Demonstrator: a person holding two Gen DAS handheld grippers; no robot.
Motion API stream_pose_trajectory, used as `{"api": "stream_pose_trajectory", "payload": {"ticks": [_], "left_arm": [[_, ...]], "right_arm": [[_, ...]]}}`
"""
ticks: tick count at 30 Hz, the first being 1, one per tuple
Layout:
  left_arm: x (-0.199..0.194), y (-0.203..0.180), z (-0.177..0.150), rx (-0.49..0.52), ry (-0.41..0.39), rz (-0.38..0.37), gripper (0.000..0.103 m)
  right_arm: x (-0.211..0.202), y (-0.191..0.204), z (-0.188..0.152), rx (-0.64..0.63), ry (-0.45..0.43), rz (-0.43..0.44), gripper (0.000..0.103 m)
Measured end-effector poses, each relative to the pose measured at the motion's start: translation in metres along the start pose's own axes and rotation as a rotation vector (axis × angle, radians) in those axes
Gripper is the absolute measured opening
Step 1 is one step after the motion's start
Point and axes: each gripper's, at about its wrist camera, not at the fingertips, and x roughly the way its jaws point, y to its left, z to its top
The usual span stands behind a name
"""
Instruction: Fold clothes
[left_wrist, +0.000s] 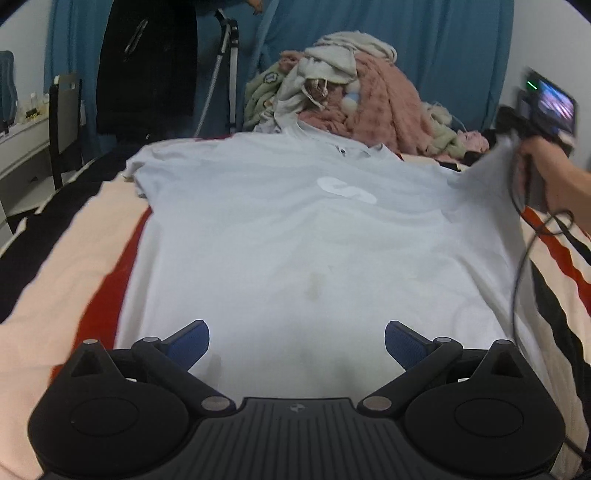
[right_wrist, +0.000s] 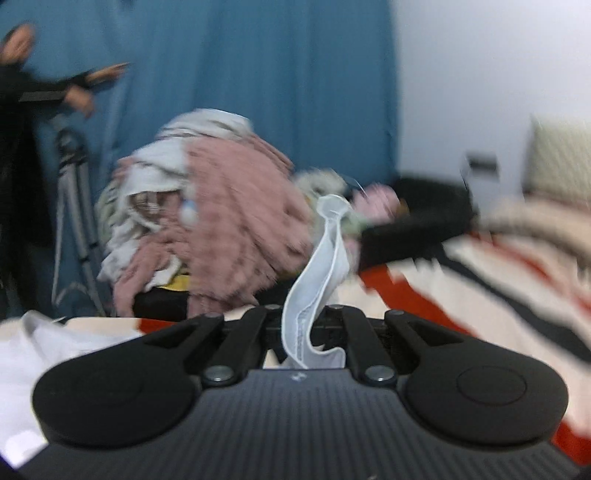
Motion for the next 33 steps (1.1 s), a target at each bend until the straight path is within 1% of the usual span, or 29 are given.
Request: {"api": "stream_pose_trajectory", "payload": {"ticks": [3, 4, 6, 8, 11, 13, 14, 16, 17, 18, 19, 20, 21, 23, 24, 30, 32, 33], "left_arm": [[-0.008, 0.010, -0.001, 0.004, -0.035, 0.004, 0.102], [-0.008, 0.014, 0.000, 0.004, -0.043, 0.009, 0.102], [-0.007, 0.024, 0.001, 0.000, -0.053, 0.021, 0.102], [-0.004, 0.033, 0.003, -0.006, -0.057, 0.035, 0.102], [0.003, 0.050, 0.003, -0.017, -0.057, 0.042, 0.102], [0.009, 0.061, 0.002, -0.020, -0.042, 0.051, 0.102], [0.012, 0.066, 0.002, -0.028, -0.029, 0.052, 0.102], [0.017, 0.074, 0.003, -0.049, -0.019, 0.041, 0.102], [0.019, 0.076, 0.003, -0.057, -0.015, 0.040, 0.102], [0.020, 0.076, 0.004, -0.059, -0.014, 0.035, 0.102], [0.021, 0.076, 0.004, -0.061, -0.013, 0.031, 0.102], [0.020, 0.076, 0.005, -0.061, -0.014, 0.027, 0.102], [0.019, 0.075, 0.005, -0.060, -0.016, 0.023, 0.102], [0.015, 0.073, 0.006, -0.052, -0.036, 0.019, 0.102], [0.013, 0.072, 0.006, -0.046, -0.044, 0.016, 0.102], [-0.013, 0.065, 0.005, -0.023, -0.125, -0.028, 0.102], [-0.024, 0.063, 0.005, -0.029, -0.140, -0.070, 0.102], [-0.031, 0.059, 0.004, -0.015, -0.156, -0.083, 0.102]], "right_arm": [[-0.019, 0.066, 0.011, -0.123, -0.044, 0.058, 0.006], [-0.021, 0.087, 0.013, -0.146, -0.045, 0.081, 0.006], [-0.026, 0.129, 0.007, -0.197, -0.036, 0.129, 0.006], [-0.025, 0.169, -0.008, -0.242, -0.007, 0.176, 0.006], [-0.012, 0.218, -0.037, -0.258, 0.059, 0.230, 0.006], [-0.002, 0.243, -0.053, -0.251, 0.121, 0.237, 0.007], [0.003, 0.248, -0.059, -0.228, 0.147, 0.242, 0.008], [0.010, 0.249, -0.070, -0.147, 0.188, 0.294, 0.009], [0.016, 0.248, -0.072, -0.117, 0.222, 0.321, 0.013], [0.018, 0.247, -0.073, -0.101, 0.254, 0.330, 0.033], [0.020, 0.246, -0.074, -0.086, 0.285, 0.338, 0.046], [0.017, 0.244, -0.073, -0.063, 0.295, 0.356, 0.073], [0.012, 0.240, -0.070, -0.039, 0.290, 0.379, 0.087], [0.000, 0.230, -0.062, 0.008, 0.279, 0.427, 0.087], [-0.007, 0.226, -0.057, 0.017, 0.275, 0.431, 0.087], [-0.059, 0.182, -0.040, 0.032, 0.216, 0.416, 0.087], [-0.075, 0.163, -0.041, 0.027, 0.203, 0.402, 0.087], [-0.088, 0.152, -0.042, 0.026, 0.195, 0.391, 0.087]]}}
